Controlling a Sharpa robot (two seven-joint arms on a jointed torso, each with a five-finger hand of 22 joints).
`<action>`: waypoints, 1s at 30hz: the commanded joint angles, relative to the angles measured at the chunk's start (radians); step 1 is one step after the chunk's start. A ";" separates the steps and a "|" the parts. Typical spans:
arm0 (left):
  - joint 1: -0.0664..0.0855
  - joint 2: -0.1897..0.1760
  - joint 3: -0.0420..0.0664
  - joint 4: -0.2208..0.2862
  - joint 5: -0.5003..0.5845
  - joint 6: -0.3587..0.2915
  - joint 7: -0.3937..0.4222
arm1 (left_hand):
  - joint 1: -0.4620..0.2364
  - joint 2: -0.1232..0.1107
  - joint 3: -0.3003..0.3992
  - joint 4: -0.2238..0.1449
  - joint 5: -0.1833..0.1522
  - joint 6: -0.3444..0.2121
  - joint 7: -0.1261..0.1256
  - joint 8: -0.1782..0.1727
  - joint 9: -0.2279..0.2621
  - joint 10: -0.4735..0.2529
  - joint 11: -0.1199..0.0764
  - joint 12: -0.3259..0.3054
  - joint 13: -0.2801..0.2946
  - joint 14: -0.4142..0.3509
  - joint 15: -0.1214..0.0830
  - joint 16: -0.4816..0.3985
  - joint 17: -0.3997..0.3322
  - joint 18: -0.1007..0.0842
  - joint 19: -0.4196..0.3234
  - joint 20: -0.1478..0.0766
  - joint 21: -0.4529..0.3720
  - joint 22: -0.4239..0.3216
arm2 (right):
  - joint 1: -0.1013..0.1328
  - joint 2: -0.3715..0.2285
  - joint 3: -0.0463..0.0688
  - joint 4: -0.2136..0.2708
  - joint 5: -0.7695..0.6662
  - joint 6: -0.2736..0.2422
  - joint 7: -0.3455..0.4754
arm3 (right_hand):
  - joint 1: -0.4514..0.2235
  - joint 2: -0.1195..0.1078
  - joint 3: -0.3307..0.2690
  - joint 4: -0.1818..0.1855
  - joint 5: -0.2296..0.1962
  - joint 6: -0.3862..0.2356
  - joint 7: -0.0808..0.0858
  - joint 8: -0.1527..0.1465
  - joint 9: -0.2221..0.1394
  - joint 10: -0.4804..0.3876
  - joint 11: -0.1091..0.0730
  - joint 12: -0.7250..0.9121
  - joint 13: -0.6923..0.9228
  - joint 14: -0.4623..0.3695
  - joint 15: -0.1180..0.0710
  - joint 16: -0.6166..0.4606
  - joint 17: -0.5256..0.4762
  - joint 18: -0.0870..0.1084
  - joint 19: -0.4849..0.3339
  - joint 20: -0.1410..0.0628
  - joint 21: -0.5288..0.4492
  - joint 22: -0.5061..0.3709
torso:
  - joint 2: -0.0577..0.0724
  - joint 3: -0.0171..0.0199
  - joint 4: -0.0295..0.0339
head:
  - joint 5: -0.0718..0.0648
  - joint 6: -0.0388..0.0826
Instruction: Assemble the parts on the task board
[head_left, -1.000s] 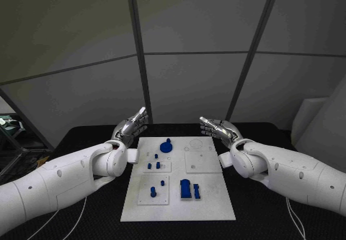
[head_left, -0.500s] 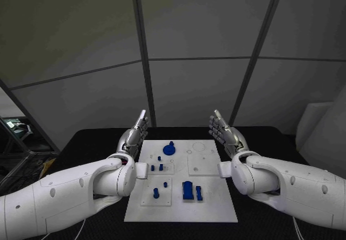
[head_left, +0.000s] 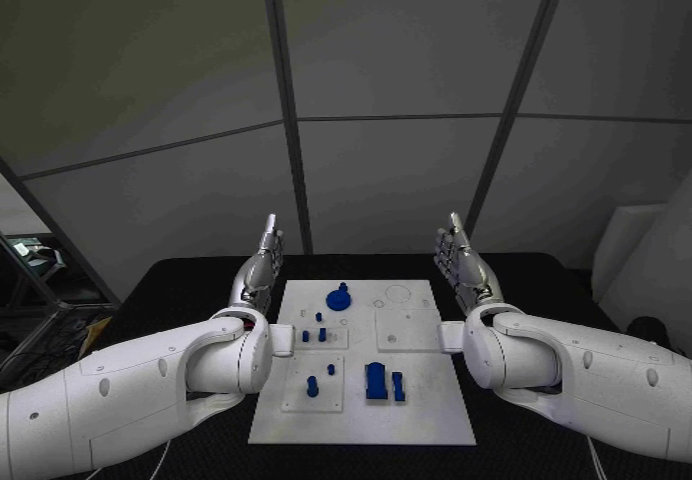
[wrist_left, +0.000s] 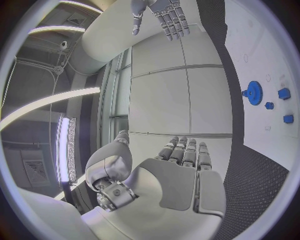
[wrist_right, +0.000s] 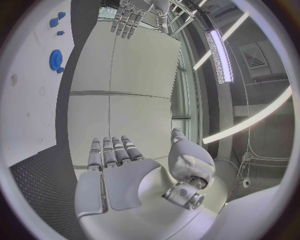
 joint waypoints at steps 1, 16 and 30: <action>0.002 0.000 0.001 0.002 -0.014 -0.016 0.024 | -0.072 -0.001 -0.007 -0.001 -0.003 -0.044 0.000 -0.005 -0.001 -0.045 0.000 -0.007 -0.001 -0.091 0.000 -0.007 -0.001 0.000 -0.025 -0.006 -0.006 -0.004 | 0.002 0.000 0.001 0.003 0.009 -0.017 0.024 | -0.078 0.000 0.010 -0.001 -0.005 -0.056 -0.001 -0.004 -0.001 -0.056 0.000 -0.004 -0.001 -0.051 -0.001 -0.005 -0.002 -0.022 -0.047 -0.002 -0.007 -0.047 | 0.000 0.0000 -0.0001 | 0.000 0.000; 0.002 0.000 0.001 0.002 -0.014 -0.016 0.024 | -0.135 -0.001 -0.007 -0.001 -0.003 -0.131 0.000 -0.005 -0.001 -0.136 0.000 -0.007 -0.001 -0.091 0.000 -0.007 -0.001 0.000 -0.025 -0.006 -0.006 -0.004 | 0.002 0.000 0.001 0.003 0.009 -0.017 0.024 | -0.239 0.000 0.010 -0.001 -0.005 -0.173 -0.001 -0.004 -0.001 -0.169 0.000 -0.004 -0.001 -0.162 -0.001 -0.005 -0.002 -0.022 -0.139 -0.002 -0.007 -0.047 | 0.000 0.0000 -0.0001 | 0.000 0.000; 0.002 0.000 0.001 0.002 -0.014 -0.016 0.024 | -0.220 -0.001 -0.007 -0.001 -0.003 -0.131 0.000 -0.005 -0.001 -0.136 0.000 -0.007 -0.001 -0.091 0.000 -0.007 -0.001 0.000 -0.025 -0.006 -0.006 -0.004 | 0.002 0.000 0.001 0.003 0.009 -0.017 0.024 | -0.239 0.000 0.010 -0.001 -0.005 -0.173 -0.001 -0.004 -0.001 -0.169 0.000 -0.004 -0.001 -0.162 -0.001 -0.005 -0.002 -0.022 -0.139 -0.002 -0.007 -0.047 | 0.000 0.0000 -0.0001 | 0.000 0.000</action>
